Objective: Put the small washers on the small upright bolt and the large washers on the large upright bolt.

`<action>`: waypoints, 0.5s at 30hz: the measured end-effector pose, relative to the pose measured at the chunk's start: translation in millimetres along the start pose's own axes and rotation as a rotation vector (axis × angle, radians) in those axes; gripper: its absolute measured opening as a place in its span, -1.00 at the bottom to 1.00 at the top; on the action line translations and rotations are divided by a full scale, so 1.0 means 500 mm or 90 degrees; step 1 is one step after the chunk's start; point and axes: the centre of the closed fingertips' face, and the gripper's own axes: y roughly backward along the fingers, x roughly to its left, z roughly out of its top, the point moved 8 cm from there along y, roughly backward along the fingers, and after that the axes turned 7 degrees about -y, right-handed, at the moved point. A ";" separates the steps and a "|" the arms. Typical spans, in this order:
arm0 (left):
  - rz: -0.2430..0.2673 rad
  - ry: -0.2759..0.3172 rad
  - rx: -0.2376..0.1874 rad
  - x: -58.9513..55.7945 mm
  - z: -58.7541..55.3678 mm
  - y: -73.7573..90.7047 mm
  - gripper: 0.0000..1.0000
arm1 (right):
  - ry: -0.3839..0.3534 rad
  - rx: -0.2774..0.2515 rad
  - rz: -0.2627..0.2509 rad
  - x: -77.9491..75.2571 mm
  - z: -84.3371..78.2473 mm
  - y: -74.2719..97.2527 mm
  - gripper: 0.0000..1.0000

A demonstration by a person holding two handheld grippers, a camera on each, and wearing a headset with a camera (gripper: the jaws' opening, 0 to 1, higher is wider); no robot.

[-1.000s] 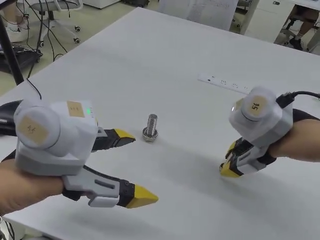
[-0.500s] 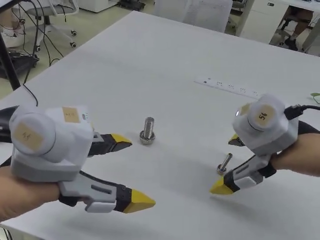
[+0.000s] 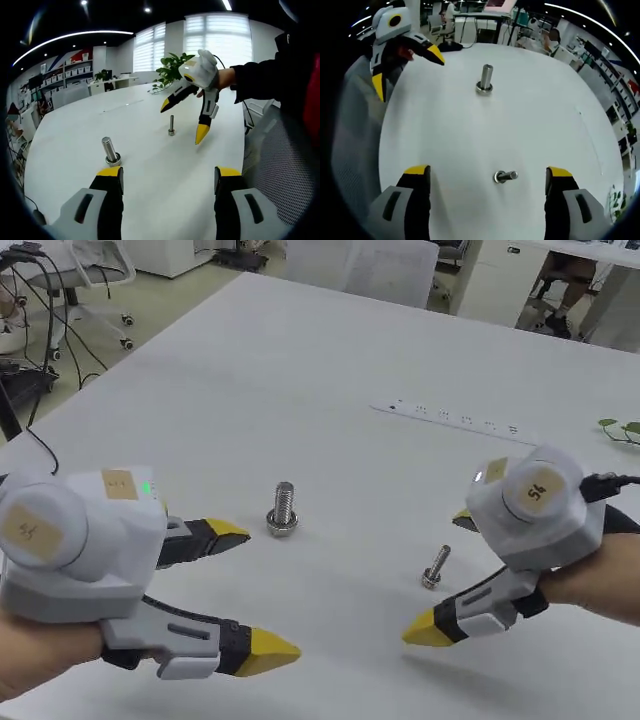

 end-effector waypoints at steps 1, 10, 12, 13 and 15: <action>0.001 0.000 0.000 0.000 0.000 0.001 0.47 | -0.004 -0.006 -0.002 0.003 0.002 0.003 0.92; 0.002 -0.001 0.000 -0.006 0.003 0.013 0.47 | -0.020 -0.034 -0.017 0.034 -0.009 0.033 0.92; 0.002 -0.001 -0.002 -0.007 0.005 0.015 0.47 | -0.024 -0.037 -0.018 0.043 -0.014 0.040 0.91; 0.003 -0.001 -0.002 -0.008 0.005 0.016 0.47 | -0.024 -0.039 -0.020 0.047 -0.016 0.042 0.91; 0.002 -0.002 -0.002 -0.009 0.006 0.018 0.47 | -0.027 -0.043 -0.021 0.056 -0.020 0.049 0.91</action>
